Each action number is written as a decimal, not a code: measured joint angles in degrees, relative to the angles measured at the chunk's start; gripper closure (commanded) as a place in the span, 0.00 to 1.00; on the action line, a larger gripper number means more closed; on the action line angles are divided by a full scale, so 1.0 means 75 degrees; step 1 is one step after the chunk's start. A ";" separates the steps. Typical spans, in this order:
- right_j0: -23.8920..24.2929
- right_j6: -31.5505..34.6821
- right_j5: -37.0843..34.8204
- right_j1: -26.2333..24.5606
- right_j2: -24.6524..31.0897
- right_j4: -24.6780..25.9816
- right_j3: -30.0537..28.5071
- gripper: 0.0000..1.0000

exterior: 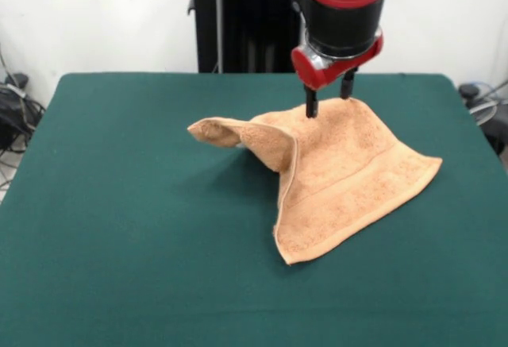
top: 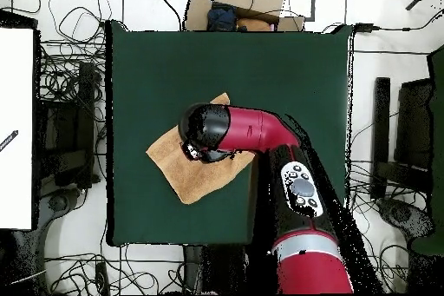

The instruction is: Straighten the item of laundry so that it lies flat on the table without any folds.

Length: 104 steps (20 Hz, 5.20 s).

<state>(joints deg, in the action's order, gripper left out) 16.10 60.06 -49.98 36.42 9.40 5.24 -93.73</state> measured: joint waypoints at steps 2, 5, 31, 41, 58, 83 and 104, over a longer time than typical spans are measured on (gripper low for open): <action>0.0037 0.0000 0.0000 -0.0018 0.0000 -0.0002 -0.0041 0.00; 0.0172 0.0000 0.0002 -0.0064 -0.0001 -0.0006 -0.0170 0.00; 0.1671 0.0000 0.1295 -0.1032 0.0437 -0.0113 -0.0913 0.00; 0.1596 0.0000 0.1334 -0.0800 0.0457 -0.0113 -0.0914 0.00; 0.1610 0.0000 0.1053 -0.0433 0.0457 -0.0108 -0.0229 0.00; 0.2023 0.0000 0.1055 -0.1059 0.0595 0.1312 0.0417 0.00; 0.2287 0.0000 0.1082 -0.1525 0.0586 0.2469 0.1218 0.00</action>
<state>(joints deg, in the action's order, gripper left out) 33.26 60.06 -41.87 24.98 13.79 23.75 -84.59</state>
